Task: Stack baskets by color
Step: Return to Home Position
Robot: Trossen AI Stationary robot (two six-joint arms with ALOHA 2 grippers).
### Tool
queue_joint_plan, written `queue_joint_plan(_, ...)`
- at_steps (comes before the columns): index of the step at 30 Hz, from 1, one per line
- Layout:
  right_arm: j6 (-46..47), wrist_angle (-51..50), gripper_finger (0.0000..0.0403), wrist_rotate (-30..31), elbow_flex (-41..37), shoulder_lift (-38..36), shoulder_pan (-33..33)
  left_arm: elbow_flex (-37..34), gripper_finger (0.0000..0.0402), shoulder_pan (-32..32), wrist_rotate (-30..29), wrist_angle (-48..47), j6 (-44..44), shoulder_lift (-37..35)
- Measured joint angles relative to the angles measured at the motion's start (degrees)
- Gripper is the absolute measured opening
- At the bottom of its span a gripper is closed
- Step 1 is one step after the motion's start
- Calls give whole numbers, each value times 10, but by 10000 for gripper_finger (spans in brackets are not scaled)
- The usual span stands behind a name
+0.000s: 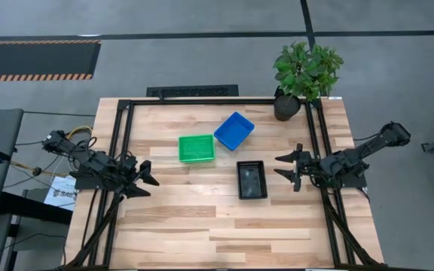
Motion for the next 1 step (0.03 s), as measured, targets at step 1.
queue_joint_plan(1,0,0,259,0,0,0,0,0,252,0,0,0,0,0)
